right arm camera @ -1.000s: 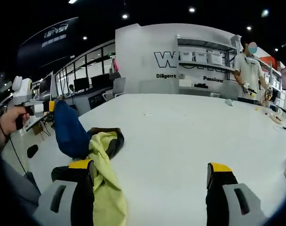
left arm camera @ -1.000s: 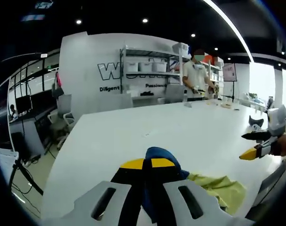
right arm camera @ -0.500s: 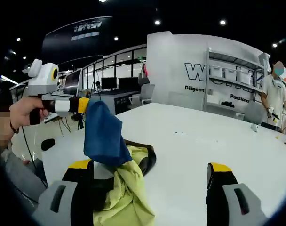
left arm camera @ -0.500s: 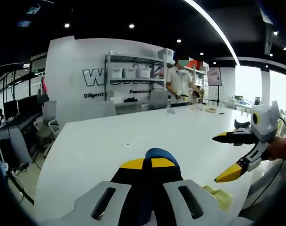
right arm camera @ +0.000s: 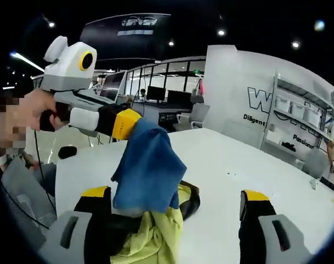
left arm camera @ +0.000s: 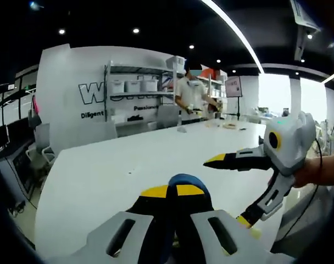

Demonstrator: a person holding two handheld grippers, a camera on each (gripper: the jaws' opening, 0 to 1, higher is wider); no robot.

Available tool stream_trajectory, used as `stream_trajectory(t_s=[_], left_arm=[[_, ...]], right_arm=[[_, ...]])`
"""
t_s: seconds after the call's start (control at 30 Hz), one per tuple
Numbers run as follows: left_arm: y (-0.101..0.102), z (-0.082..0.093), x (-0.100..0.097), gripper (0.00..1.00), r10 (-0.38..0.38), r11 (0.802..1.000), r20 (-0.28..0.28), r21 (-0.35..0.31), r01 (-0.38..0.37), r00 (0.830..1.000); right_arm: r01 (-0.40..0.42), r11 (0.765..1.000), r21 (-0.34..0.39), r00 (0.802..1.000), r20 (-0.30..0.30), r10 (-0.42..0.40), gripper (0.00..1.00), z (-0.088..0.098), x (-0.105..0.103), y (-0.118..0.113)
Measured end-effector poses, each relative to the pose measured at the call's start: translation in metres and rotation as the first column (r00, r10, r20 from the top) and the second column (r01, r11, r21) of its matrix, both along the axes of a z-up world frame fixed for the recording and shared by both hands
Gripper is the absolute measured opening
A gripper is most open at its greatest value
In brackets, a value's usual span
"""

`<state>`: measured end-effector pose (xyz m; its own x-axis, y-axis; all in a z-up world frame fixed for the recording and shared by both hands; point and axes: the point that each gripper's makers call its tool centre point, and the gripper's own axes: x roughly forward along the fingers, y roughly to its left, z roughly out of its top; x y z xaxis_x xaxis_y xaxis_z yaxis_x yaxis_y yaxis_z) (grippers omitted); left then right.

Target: Fold the garment on the visible template until the final outline fits inside the template.

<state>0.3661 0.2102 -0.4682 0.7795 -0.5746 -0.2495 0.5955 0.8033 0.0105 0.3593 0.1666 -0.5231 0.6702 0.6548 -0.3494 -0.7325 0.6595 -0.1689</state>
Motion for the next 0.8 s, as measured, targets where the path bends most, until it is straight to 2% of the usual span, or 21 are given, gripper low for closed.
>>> stream_trajectory(t_s=[0.13, 0.27, 0.37, 0.4, 0.43, 0.47, 0.5, 0.53, 0.57, 0.63, 0.73, 0.8], left_arm=[[-0.007, -0.004, -0.003, 0.0, -0.028, 1.0, -0.013, 0.009, 0.028, 1.0], [-0.011, -0.007, -0.005, 0.0, -0.042, 0.999, -0.026, 0.006, 0.042, 0.999], [-0.012, -0.008, -0.005, 0.0, -0.048, 0.999, -0.032, 0.006, 0.048, 0.998], [-0.013, -0.008, -0.006, 0.0, -0.048, 0.999, -0.033, 0.005, 0.048, 0.998], [-0.013, -0.008, -0.006, 0.0, -0.049, 0.999, -0.034, 0.004, 0.049, 0.998], [-0.014, -0.008, -0.006, 0.0, -0.052, 0.999, -0.036, 0.003, 0.052, 0.998], [-0.014, -0.01, -0.006, 0.0, -0.054, 0.999, -0.041, 0.005, 0.054, 0.998], [-0.013, -0.011, -0.006, 0.0, -0.051, 0.999, -0.047, 0.006, 0.051, 0.998], [-0.013, -0.012, -0.006, 0.0, -0.051, 0.999, -0.048, 0.005, 0.051, 0.998], [-0.012, -0.012, -0.006, 0.0, -0.048, 0.999, -0.054, -0.005, 0.048, 0.997], [-0.011, -0.014, -0.006, 0.0, -0.045, 0.999, -0.06, -0.001, 0.045, 0.997], [-0.011, -0.014, -0.005, 0.0, -0.046, 0.999, -0.062, -0.005, 0.046, 0.997]], right_arm=[[-0.086, 0.996, -0.036, 0.996, 0.025, 0.087, 0.92, -0.004, 0.002, 0.012], [-0.169, 0.983, -0.076, 0.983, 0.058, 0.173, 0.83, -0.009, 0.005, 0.024], [-0.215, 0.973, -0.087, 0.971, 0.083, 0.222, 0.68, -0.01, 0.004, 0.031], [-0.229, 0.969, -0.093, 0.968, 0.082, 0.237, 0.56, -0.011, 0.003, 0.033], [-0.244, 0.965, -0.1, 0.964, 0.08, 0.252, 0.5, -0.013, 0.002, 0.034], [-0.282, 0.95, -0.133, 0.955, 0.059, 0.292, 0.48, -0.019, -0.002, 0.037], [-0.282, 0.943, -0.178, 0.95, 0.088, 0.301, 0.49, -0.023, 0.004, 0.038], [-0.291, 0.94, -0.177, 0.946, 0.091, 0.31, 0.48, -0.022, 0.004, 0.039], [-0.291, 0.941, -0.174, 0.946, 0.093, 0.31, 0.46, -0.021, 0.004, 0.039], [-0.294, 0.942, -0.161, 0.946, 0.092, 0.311, 0.32, -0.019, 0.005, 0.039], [-0.267, 0.946, -0.183, 0.954, 0.088, 0.286, 0.02, -0.02, 0.009, 0.032], [-0.263, 0.95, -0.168, 0.957, 0.081, 0.28, 0.0, -0.02, 0.009, 0.031]])
